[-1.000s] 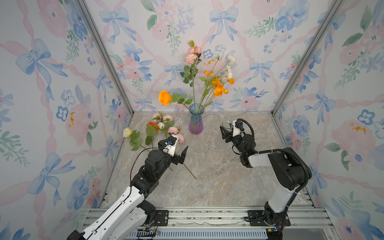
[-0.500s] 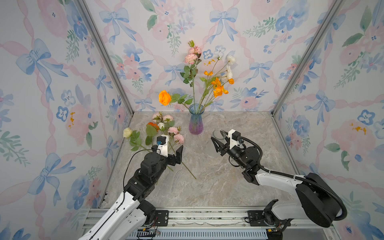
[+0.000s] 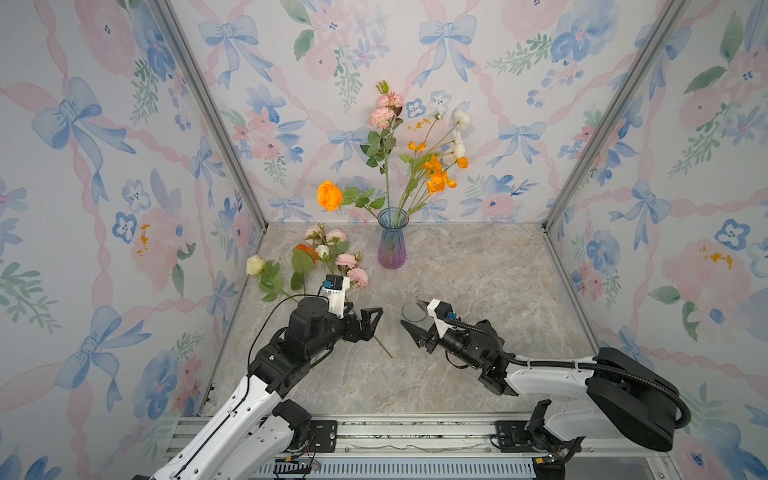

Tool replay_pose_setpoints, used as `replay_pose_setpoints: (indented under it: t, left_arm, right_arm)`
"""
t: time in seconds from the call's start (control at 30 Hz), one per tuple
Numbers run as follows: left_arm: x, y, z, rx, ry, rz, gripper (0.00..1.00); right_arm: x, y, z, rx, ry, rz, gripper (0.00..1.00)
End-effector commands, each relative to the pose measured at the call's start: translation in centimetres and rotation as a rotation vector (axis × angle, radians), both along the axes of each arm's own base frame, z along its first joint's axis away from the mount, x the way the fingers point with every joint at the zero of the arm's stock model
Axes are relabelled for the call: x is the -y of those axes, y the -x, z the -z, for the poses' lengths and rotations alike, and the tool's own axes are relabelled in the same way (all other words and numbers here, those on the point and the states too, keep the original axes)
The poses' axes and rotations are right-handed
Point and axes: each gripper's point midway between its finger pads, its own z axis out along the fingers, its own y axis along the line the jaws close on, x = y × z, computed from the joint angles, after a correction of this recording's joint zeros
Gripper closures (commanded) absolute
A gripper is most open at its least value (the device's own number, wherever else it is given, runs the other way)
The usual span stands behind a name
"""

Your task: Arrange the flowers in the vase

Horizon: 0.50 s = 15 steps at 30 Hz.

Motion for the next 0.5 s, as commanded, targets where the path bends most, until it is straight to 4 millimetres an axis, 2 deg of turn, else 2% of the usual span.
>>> replay_pose_setpoints:
  t: [0.0,0.07,0.13,0.2,0.27,0.37,0.47]
  left_arm:
    - [-2.1,-1.3,0.2,-0.034,-0.015,-0.136,0.05]
    - [-2.0,-1.9,0.5,-0.058,-0.013,-0.133,0.06]
    - [-1.0,-2.1,1.0,-0.096,-0.006,-0.085,0.07]
    - [0.0,-2.1,1.2,-0.121,0.002,-0.034,0.08]
    - [0.2,-2.2,0.9,-0.12,0.002,-0.026,0.07]
    - [-1.7,-3.3,0.8,-0.109,-0.014,-0.126,0.04]
    - [-5.1,-5.3,2.1,-0.135,-0.053,-0.286,0.06]
  right_arm:
    - [0.5,-0.1,-3.6,0.112,-0.143,0.051,0.62]
    - [0.4,-0.4,-2.8,0.103,-0.14,0.07,0.62]
    - [0.1,-0.4,-2.2,0.094,-0.127,0.072,0.62]
    - [0.0,-0.5,-2.1,0.088,-0.127,0.076,0.61]
    - [0.1,-0.7,-2.1,0.085,-0.129,0.089,0.59]
    - [0.5,-1.0,-1.7,0.071,-0.13,0.103,0.52]
    - [0.9,-1.5,-1.3,0.044,-0.138,0.104,0.31]
